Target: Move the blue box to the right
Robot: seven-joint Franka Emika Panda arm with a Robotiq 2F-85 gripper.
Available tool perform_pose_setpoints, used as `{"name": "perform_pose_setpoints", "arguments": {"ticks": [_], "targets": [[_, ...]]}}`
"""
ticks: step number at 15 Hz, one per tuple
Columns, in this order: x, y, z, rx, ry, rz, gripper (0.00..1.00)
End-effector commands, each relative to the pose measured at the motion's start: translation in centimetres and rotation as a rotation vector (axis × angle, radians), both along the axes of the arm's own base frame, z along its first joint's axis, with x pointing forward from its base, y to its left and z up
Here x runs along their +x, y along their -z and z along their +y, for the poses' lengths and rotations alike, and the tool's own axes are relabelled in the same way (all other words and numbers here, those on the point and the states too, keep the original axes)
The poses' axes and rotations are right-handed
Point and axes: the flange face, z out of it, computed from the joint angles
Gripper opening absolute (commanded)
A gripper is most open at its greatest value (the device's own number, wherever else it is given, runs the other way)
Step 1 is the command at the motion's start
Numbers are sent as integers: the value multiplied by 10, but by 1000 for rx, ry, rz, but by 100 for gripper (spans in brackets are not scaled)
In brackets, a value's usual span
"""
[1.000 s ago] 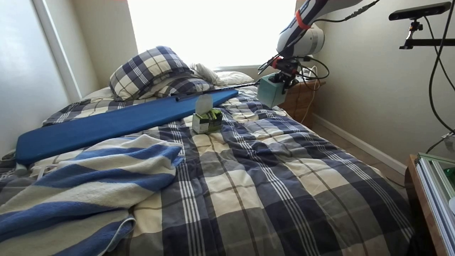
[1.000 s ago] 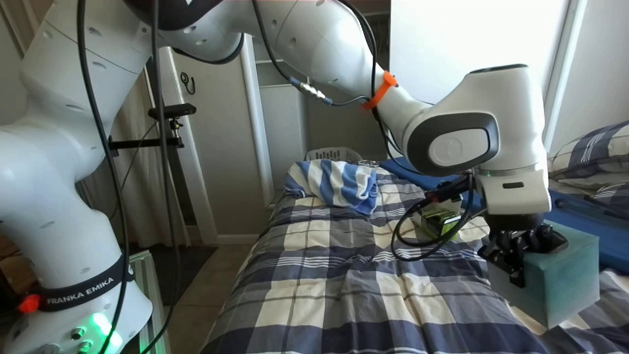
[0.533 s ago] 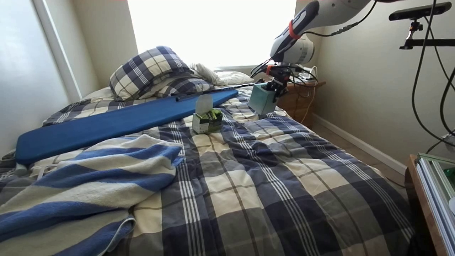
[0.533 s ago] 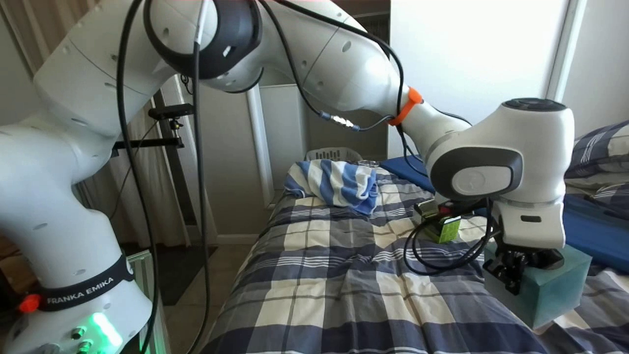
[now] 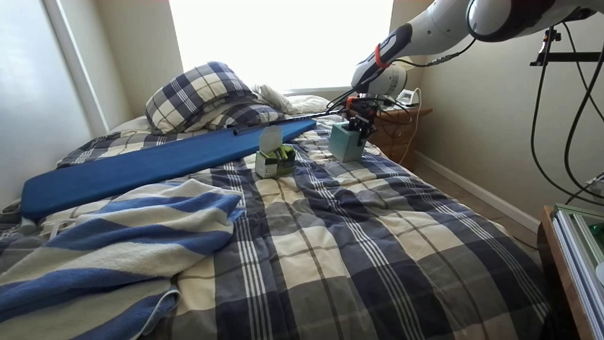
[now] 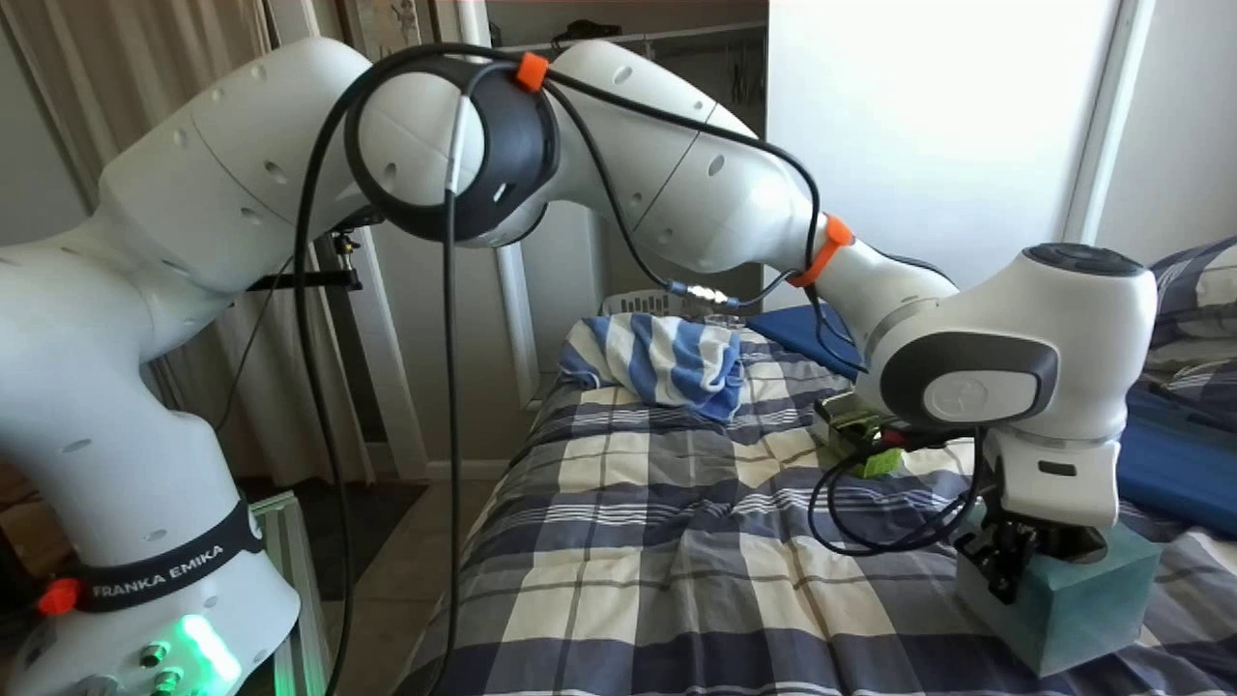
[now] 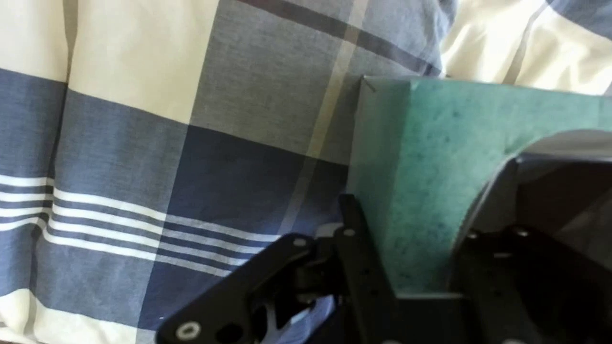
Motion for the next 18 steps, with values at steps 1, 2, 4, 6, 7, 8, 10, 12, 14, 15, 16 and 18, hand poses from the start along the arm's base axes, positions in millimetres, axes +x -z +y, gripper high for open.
{"name": "perform_pose_setpoints", "arguments": {"ticks": [1, 2, 4, 6, 7, 8, 10, 12, 14, 15, 16, 18], "targets": [[12, -5, 0, 31, -8, 11, 50], [14, -10, 0, 23, -11, 20, 57], [15, -19, 2, 7, -24, 14, 71], [17, -28, 4, -4, -39, 4, 84], [18, -33, 6, -19, -39, 4, 91], [17, -37, 9, -19, -48, 7, 98], [17, -47, 16, -35, -90, 15, 100], [15, -59, 33, -35, -175, 28, 100], [13, -74, 58, -85, -271, 53, 100], [15, -81, 70, -129, -308, 71, 100], [14, -86, 80, -162, -340, 92, 100], [14, -95, 112, -186, -455, 120, 100]]}}
